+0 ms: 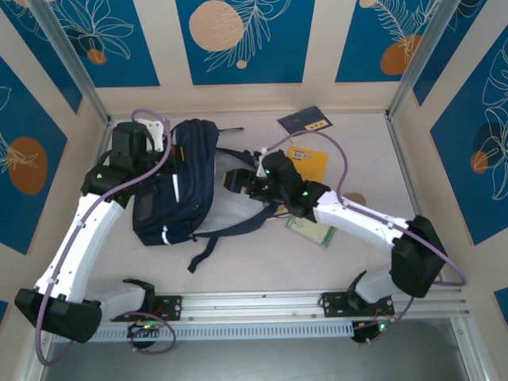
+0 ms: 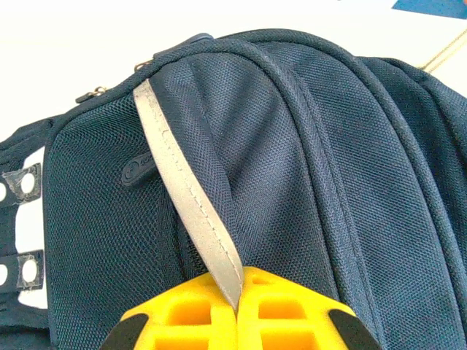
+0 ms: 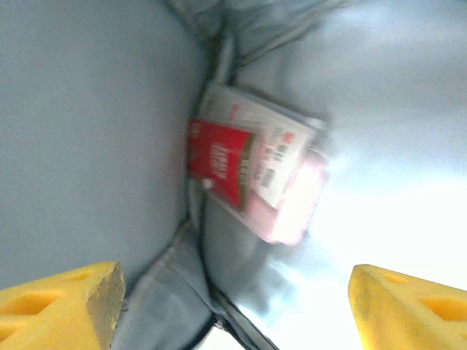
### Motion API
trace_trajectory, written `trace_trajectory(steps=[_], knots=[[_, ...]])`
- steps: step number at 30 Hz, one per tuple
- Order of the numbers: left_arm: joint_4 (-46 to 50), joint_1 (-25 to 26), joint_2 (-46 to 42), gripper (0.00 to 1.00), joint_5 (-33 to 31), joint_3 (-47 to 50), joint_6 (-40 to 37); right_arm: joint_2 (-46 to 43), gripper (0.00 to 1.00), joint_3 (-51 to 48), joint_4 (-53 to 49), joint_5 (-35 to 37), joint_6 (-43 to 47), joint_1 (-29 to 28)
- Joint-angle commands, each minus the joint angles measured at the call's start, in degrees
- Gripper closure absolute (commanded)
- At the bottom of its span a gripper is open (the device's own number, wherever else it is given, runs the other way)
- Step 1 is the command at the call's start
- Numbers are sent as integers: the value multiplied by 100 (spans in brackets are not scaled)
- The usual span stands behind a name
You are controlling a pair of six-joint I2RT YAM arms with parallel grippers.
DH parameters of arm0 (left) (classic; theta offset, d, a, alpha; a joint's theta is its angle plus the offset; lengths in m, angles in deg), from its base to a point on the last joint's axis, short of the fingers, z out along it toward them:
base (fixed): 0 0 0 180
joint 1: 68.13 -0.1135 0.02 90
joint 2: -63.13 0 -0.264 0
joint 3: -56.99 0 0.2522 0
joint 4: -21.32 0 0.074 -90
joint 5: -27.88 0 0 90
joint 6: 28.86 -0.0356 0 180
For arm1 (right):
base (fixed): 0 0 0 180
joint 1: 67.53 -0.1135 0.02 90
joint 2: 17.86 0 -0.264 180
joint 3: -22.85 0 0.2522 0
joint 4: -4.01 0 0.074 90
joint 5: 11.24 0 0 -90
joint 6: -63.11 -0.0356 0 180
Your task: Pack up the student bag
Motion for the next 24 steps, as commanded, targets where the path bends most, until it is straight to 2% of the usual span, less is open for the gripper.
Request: trace_trajectory(steps=[1, 6, 10, 15, 17, 20, 22, 24], knots=[[-393, -131, 8, 100, -587, -266, 54, -600, 21, -167, -782, 428, 360, 277], [-454, -141, 292, 100, -849, -113, 6, -1106, 25, -318, -1811, 611, 536, 881], [-446, -95, 744, 100, -199, -89, 34, -1143, 27, -441, -2532, 822, 818, 1321], [-522, 192, 1118, 98, 43, 115, 87, -895, 25, -590, -3177, 1205, 868, 1665], [-596, 352, 1207, 88, 59, 279, 112, -775, 25, -703, -3456, 1405, 528, 1866], [-720, 512, 1341, 60, 369, 509, 355, -705, 26, -1087, -3457, 1252, 134, 2283], [-668, 758, 1329, 44, 152, 551, 278, -750, 26, -1433, -3382, 1103, -134, 2563], [-562, 1096, 1279, 35, -182, 528, 84, -820, 27, -1768, -3261, 763, -283, 2906]])
